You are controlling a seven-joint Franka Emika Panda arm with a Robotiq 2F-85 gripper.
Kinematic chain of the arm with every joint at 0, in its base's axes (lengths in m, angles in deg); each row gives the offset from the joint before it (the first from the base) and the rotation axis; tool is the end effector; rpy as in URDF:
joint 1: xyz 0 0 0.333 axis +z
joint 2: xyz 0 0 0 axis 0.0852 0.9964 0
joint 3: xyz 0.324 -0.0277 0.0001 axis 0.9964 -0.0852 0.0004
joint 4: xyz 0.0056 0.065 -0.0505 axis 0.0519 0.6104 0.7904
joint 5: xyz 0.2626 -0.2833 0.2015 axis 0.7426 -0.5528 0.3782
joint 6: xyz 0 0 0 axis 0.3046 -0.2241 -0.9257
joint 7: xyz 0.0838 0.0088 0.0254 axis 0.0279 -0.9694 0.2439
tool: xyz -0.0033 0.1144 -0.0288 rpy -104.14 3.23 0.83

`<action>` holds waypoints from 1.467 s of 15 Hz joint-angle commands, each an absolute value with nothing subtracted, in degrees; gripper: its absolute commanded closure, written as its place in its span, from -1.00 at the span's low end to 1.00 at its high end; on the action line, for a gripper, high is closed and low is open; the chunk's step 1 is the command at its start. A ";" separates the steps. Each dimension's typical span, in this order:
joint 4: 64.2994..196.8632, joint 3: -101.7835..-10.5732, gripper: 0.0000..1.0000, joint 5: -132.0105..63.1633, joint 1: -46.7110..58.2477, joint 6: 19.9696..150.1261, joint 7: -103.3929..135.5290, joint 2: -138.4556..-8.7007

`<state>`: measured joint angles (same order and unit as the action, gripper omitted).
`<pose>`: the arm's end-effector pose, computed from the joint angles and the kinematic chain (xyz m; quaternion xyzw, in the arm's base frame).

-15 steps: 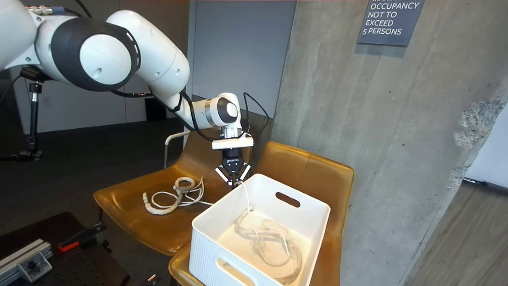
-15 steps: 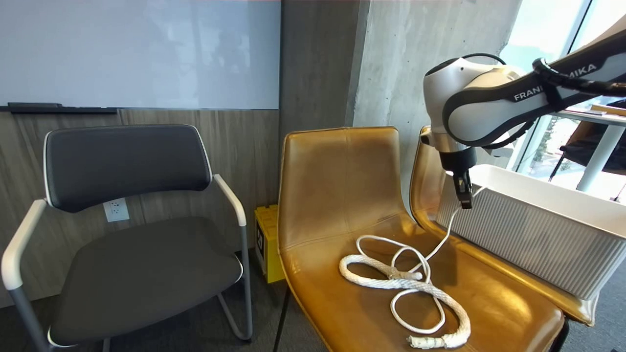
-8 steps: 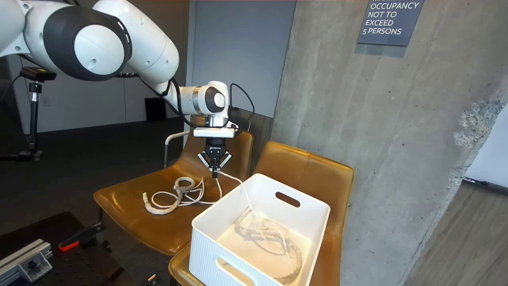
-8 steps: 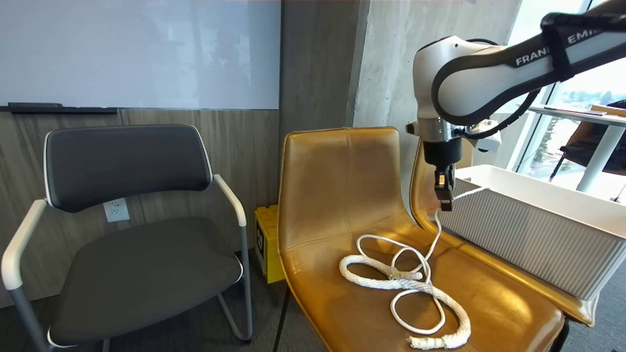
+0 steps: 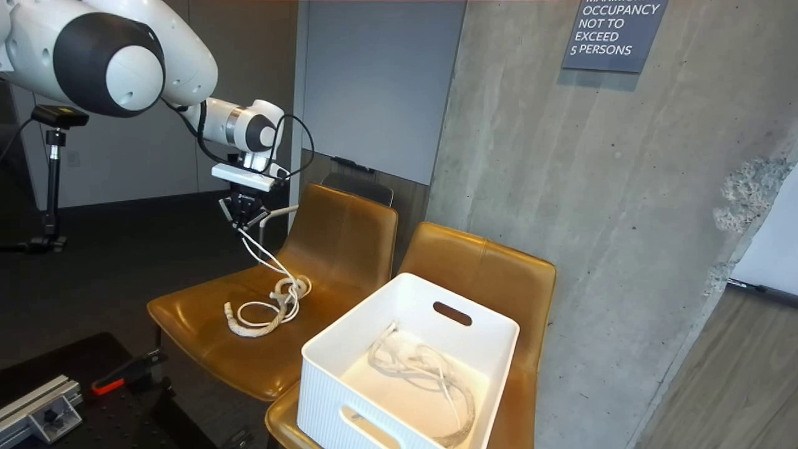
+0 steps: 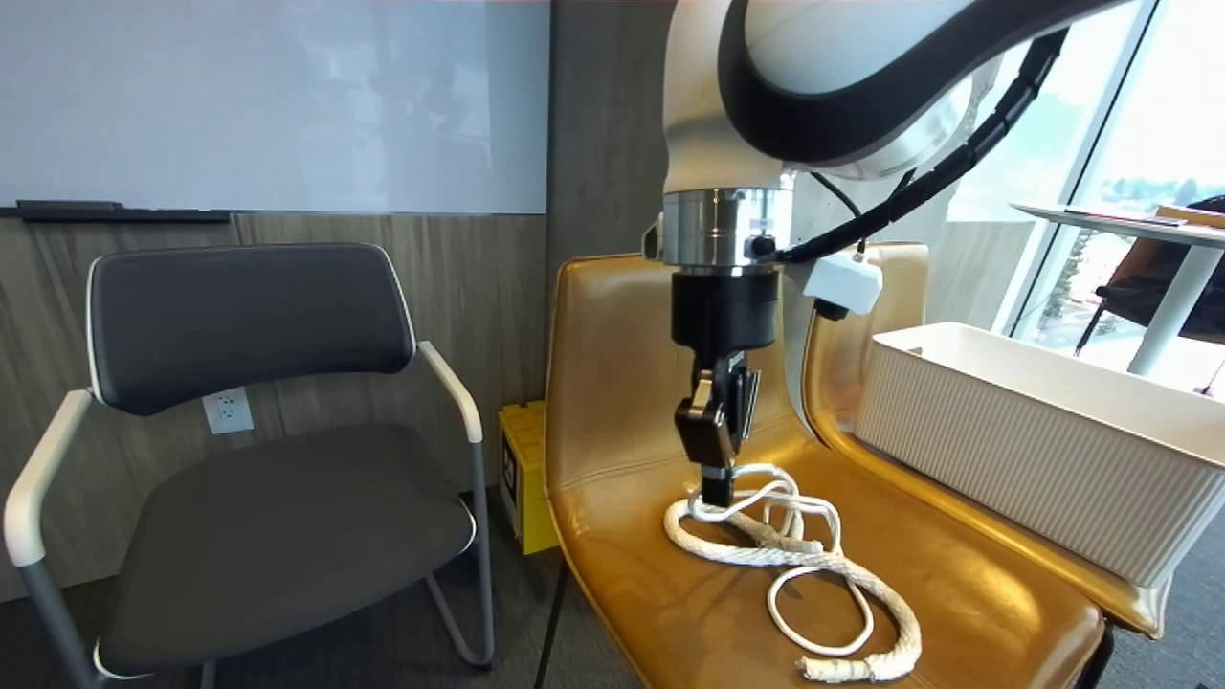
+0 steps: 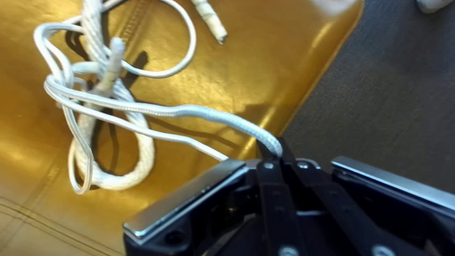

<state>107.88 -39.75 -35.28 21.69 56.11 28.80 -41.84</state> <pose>0.6981 0.3391 0.2367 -0.9461 -0.3043 0.1059 0.0343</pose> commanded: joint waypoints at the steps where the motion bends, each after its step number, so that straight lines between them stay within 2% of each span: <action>1: 102.63 -38.82 0.98 -32.30 24.74 55.59 26.08 -38.30; 13: 105.29 -41.86 0.98 -31.91 18.28 57.85 25.03 -37.70; 15: 106.88 -42.03 0.40 -33.06 19.63 59.17 24.83 -38.29; 19: 112.24 -42.43 -0.12 -34.58 19.98 62.87 24.02 -42.65; 22: 118.54 -43.85 -0.58 -34.56 17.83 64.80 24.07 -48.64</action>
<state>109.86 -42.42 -34.02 20.06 62.58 24.89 -40.64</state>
